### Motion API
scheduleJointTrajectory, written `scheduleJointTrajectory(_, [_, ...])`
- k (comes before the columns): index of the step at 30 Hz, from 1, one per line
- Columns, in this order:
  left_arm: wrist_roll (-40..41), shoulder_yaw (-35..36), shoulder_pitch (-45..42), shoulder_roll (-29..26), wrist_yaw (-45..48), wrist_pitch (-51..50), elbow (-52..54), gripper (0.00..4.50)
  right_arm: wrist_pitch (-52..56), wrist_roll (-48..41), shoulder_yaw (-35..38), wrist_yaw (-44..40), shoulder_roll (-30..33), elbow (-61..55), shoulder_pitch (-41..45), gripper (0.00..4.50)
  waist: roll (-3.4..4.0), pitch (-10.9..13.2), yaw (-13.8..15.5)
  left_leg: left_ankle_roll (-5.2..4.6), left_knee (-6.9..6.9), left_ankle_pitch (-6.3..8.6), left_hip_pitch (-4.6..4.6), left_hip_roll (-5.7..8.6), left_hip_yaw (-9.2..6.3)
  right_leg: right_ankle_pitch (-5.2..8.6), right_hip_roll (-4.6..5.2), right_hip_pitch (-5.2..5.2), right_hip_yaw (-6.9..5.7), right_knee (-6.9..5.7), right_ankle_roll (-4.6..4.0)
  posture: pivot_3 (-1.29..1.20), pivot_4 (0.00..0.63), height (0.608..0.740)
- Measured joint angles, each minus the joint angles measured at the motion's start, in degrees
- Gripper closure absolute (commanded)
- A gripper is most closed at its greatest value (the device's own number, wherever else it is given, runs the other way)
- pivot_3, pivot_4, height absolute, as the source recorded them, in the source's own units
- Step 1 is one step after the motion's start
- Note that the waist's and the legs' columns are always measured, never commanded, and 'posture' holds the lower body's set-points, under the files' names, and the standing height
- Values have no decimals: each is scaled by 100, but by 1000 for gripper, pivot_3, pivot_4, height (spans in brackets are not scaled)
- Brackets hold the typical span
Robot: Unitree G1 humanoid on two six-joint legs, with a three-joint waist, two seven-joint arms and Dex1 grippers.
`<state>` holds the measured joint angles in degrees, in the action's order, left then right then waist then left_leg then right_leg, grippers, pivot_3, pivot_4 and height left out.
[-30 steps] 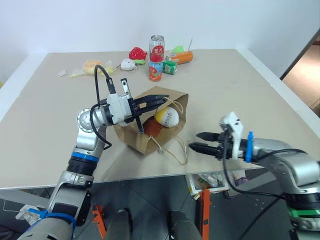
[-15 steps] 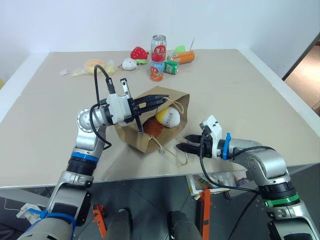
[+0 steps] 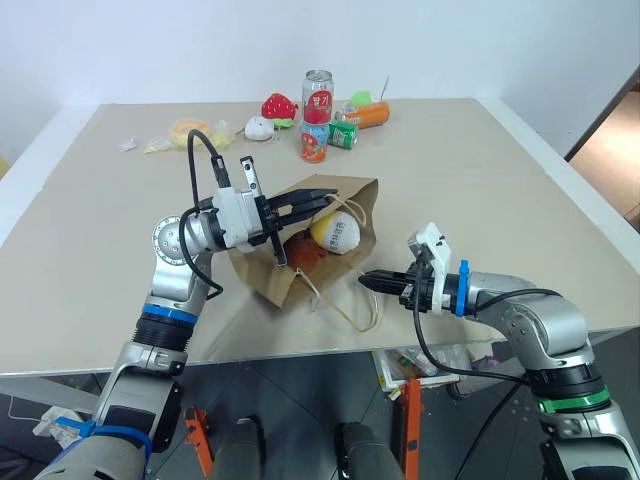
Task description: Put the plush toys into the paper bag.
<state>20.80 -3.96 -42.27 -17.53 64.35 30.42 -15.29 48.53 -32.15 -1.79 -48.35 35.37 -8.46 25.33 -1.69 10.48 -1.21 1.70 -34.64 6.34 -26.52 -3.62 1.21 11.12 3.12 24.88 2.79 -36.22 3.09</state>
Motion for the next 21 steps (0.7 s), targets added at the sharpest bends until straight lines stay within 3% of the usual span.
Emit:
scheduleJointTrajectory(3, [39, 21, -1, 32, -74, -93, 1, 4500, 80, -132, 137, -4, -9, -2, -9, 4437, 0, 0, 0, 0, 0, 0, 0, 0, 0, 0, 0, 0, 0, 0, 0, 0, 150, 740])
scheduleJointTrajectory(8, [807, 413, -257, 196, -871, -1470, 97, 4500, 412, -909, 962, 138, -179, -27, 311, 4437, -1, 2, -2, -3, -2, -2, -1, 0, -1, -7, 0, 1, 2, -2, 11, 0, 150, 740])
scheduleJointTrajectory(10, [1860, 519, -445, 3, -1328, -3500, 610, 4500, 566, -1621, 1703, 412, -278, -96, 856, 4437, -1, 1, -15, -3, -1, -2, 2, 0, -5, -6, -3, -2, 2, -3, 12, 0, 150, 740])
scheduleJointTrajectory(12, [2140, 536, -448, -62, -1460, -4178, 678, 4500, 586, -1796, 1921, 543, -316, -100, 1002, 4437, 0, 1, -15, -3, 1, -2, 2, -1, -8, -5, -7, -2, 2, -3, 12, 0, 150, 740])
scheduleJointTrajectory(18, [2683, 653, -493, -239, -2249, -6174, 685, 4500, 762, -2038, 1985, 938, -391, -136, 1065, 4437, 0, 1, -15, -3, 1, -2, 1, -1, -9, -5, -8, 1, 3, -3, 10, 0, 150, 740])
scheduleJointTrajectory(21, [2515, 616, -491, -283, -2520, -6539, 612, 4500, 776, -2034, 1918, 1093, -391, -215, 1052, 4437, 0, 1, -14, -3, 1, -2, 1, -1, -8, -5, -8, 1, 4, -3, 9, 0, 150, 740])
